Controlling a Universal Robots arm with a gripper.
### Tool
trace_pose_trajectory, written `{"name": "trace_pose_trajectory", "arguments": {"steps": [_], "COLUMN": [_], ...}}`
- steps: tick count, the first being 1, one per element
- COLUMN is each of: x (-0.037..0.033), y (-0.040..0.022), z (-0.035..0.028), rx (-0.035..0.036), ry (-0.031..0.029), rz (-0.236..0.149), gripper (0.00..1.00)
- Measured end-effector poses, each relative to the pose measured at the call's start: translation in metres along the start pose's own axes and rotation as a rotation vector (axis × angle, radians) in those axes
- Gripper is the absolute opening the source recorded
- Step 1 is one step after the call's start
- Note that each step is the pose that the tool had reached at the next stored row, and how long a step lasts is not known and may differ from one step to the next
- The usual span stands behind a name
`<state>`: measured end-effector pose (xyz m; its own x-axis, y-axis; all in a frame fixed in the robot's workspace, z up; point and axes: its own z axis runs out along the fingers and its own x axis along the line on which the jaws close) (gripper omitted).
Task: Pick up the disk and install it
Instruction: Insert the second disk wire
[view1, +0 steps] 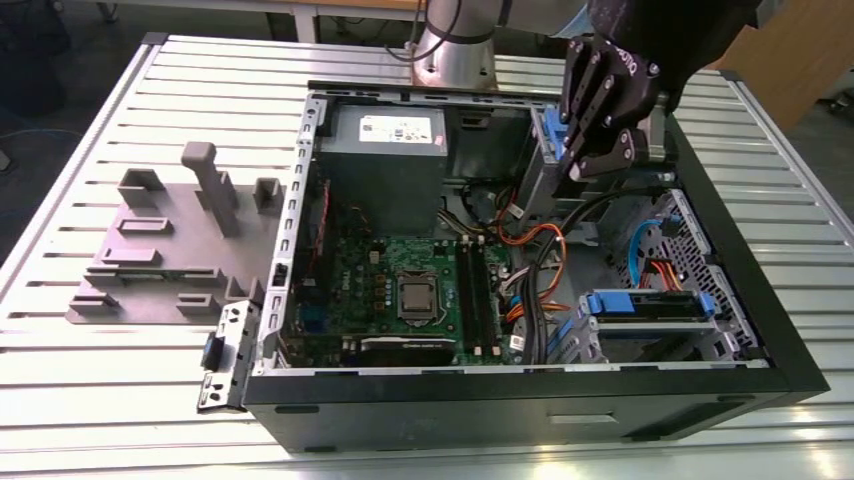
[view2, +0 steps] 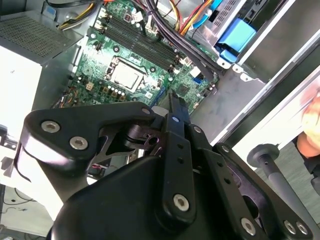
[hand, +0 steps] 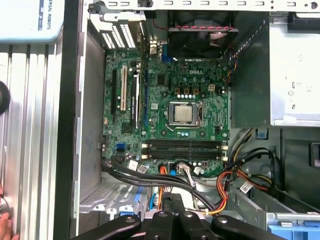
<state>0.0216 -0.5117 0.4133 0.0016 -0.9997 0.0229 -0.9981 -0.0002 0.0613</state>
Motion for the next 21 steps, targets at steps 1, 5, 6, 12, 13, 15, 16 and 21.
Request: {"name": "trace_pose_trajectory", "arguments": {"steps": [1, 5, 6, 12, 13, 15, 16, 21], "x": [0.0000, 0.0000, 0.0000, -0.0001, -0.0001, -0.0003, -0.0003, -0.0016], "y": [-0.0018, -0.0132, -0.0168, -0.0320, -0.0333, -0.0360, -0.0370, -0.0404], "z": [0.0000, 0.0001, 0.0003, 0.0018, 0.0025, 0.0040, 0.0046, 0.0060], "rx": [-0.0001, -0.0009, -0.0012, -0.0021, -0.0021, -0.0021, -0.0020, -0.0021], "ry": [0.0000, -0.0001, -0.0001, 0.0013, 0.0026, 0.0067, 0.0109, 0.0588], "rz": [0.000, 0.000, 0.000, 0.000, 0.000, 0.000, 0.001, 0.004], "gripper": [0.11, 0.11, 0.11, 0.11, 0.11, 0.11, 0.11, 0.11]}}
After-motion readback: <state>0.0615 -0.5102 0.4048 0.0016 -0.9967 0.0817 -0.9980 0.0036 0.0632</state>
